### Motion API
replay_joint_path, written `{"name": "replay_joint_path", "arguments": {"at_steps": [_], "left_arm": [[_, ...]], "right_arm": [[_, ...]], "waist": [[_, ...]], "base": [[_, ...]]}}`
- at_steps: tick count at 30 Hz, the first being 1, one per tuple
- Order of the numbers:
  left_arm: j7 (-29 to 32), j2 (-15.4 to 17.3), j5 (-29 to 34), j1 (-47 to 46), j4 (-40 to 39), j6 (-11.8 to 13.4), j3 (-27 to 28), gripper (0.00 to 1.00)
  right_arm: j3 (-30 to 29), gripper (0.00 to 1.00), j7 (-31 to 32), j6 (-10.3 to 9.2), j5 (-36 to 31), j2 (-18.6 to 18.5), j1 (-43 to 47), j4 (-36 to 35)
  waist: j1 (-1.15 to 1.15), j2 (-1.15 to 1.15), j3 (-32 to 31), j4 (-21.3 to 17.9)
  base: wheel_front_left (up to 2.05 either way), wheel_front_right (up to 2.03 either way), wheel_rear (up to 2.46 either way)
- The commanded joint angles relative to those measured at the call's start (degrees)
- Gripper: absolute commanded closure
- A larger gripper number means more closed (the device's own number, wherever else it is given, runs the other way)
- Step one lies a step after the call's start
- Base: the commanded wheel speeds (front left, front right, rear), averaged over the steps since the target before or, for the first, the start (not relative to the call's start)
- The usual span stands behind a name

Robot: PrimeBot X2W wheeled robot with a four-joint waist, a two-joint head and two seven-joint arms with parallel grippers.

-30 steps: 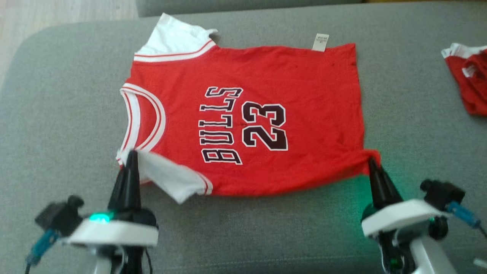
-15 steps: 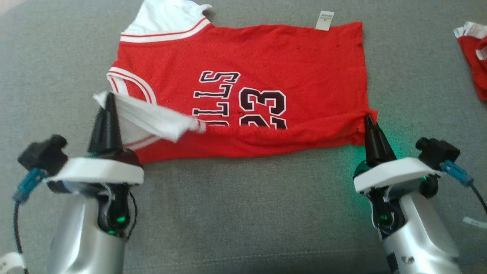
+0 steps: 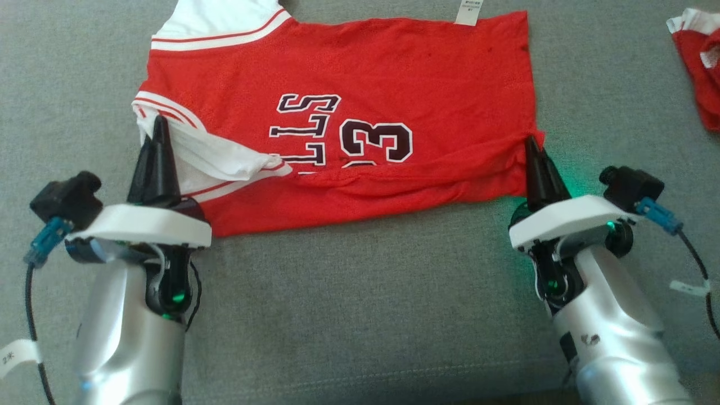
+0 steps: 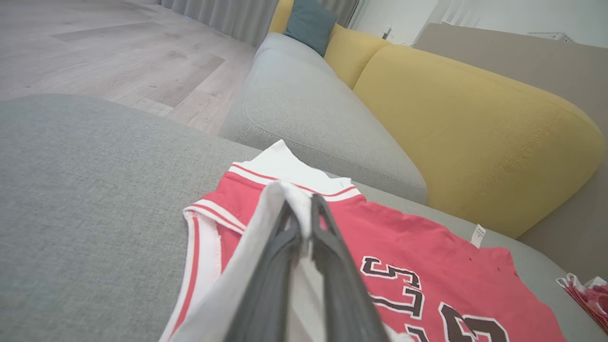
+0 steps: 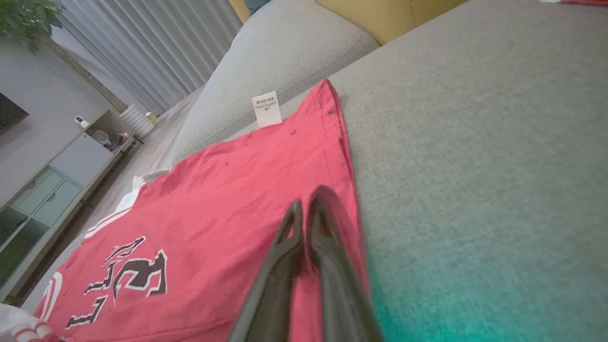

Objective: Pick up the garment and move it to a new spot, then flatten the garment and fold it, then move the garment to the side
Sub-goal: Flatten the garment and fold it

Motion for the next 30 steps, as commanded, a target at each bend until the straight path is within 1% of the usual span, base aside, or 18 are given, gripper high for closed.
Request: {"name": "replay_joint_path", "arguments": {"at_steps": [1,8,10,13,15,20,23,25,27,30], "left_arm": [[-0.69,0.85,0.66,-2.29,-1.58,-0.27,2.10,0.00],[-0.70,0.81,0.14,-2.76,-2.22,-0.38,2.35,0.00],[-0.70,0.81,-0.38,-1.89,-2.97,-0.39,1.99,0.00],[-0.70,0.84,-1.52,0.70,-4.34,-0.40,1.43,0.00],[-0.70,1.57,-2.07,3.05,-5.45,-0.40,0.99,0.00],[0.09,4.63,-3.47,9.55,-7.04,-0.41,0.05,0.00],[2.55,6.06,-4.00,12.87,-8.23,-0.41,-0.09,0.00],[3.53,6.37,-4.25,13.82,-8.65,-0.33,-0.07,0.00],[5.68,6.72,-4.82,15.44,-9.46,0.38,0.16,0.00],[8.86,7.16,-4.98,16.96,-10.34,2.16,0.32,0.00]], "right_arm": [[1.48,0.00,-0.96,0.39,0.66,-0.11,-2.16,-0.93],[2.44,0.00,-2.22,0.39,1.66,-0.11,-7.78,3.43],[2.22,0.00,-2.72,0.39,1.53,-0.11,-8.83,3.52],[1.00,0.00,-3.25,0.39,-1.21,-0.10,-9.38,2.55],[-0.41,0.00,-3.39,0.39,-3.48,-0.10,-8.78,0.45],[-4.00,0.00,-3.43,0.39,-8.71,-0.10,-3.94,-8.02],[-4.43,0.00,-3.44,0.39,-10.00,-0.10,-0.83,-11.97],[-4.34,0.00,-3.44,0.39,-10.08,-0.10,0.05,-13.03],[-3.85,0.00,-3.45,0.39,-9.93,-0.10,1.50,-14.77],[-3.00,0.00,-3.45,0.39,-9.22,-0.10,2.83,-16.49]], "waist": [[0.00,0.00,0.11,-0.02],[0.00,0.00,0.03,0.33],[0.00,0.00,-0.23,0.51],[0.00,0.00,-0.71,0.70],[0.00,0.00,-1.05,0.84],[0.00,0.00,-1.53,0.87],[0.00,0.00,-1.66,0.56],[0.00,0.00,-1.69,0.43],[0.00,0.00,-1.61,0.08],[0.00,0.00,-1.43,-0.56]], "base": [[0.00,0.00,0.00],[0.00,0.00,0.00],[0.00,0.00,0.00],[0.00,0.00,0.00],[0.00,0.00,0.00],[0.00,0.00,0.00],[0.00,0.00,0.00],[0.00,0.00,0.00],[0.00,0.00,0.00],[0.00,0.00,0.00]]}}
